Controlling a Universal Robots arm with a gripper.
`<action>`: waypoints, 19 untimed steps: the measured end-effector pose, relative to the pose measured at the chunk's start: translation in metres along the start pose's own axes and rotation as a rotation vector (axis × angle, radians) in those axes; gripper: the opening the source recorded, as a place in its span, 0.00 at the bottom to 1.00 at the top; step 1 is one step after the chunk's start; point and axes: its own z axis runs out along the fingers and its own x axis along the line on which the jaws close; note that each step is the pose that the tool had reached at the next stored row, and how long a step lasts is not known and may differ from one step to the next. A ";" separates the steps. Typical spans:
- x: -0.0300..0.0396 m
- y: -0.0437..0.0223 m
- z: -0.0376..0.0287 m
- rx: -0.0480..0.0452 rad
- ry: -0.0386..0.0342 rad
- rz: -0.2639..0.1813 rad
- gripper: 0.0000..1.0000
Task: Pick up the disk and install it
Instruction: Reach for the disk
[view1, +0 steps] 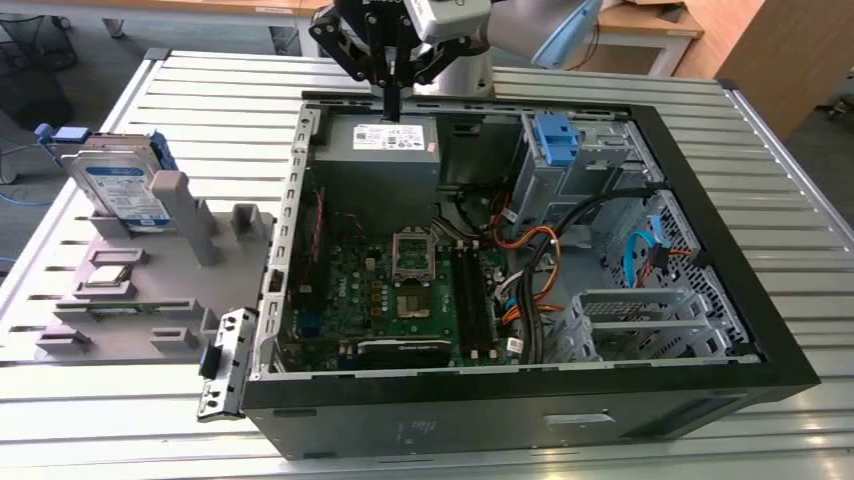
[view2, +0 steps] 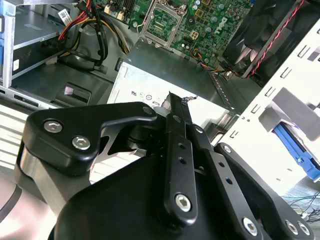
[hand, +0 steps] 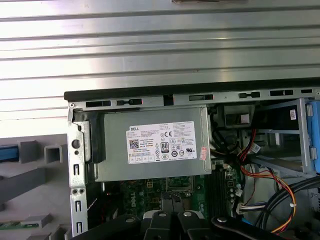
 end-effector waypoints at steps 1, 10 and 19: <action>0.0000 0.0000 0.0000 0.0000 0.0000 0.000 0.11; 0.0072 -0.0005 -0.0002 0.0000 0.0000 0.000 0.11; 0.0096 -0.0007 -0.0003 0.0000 0.0000 0.000 0.11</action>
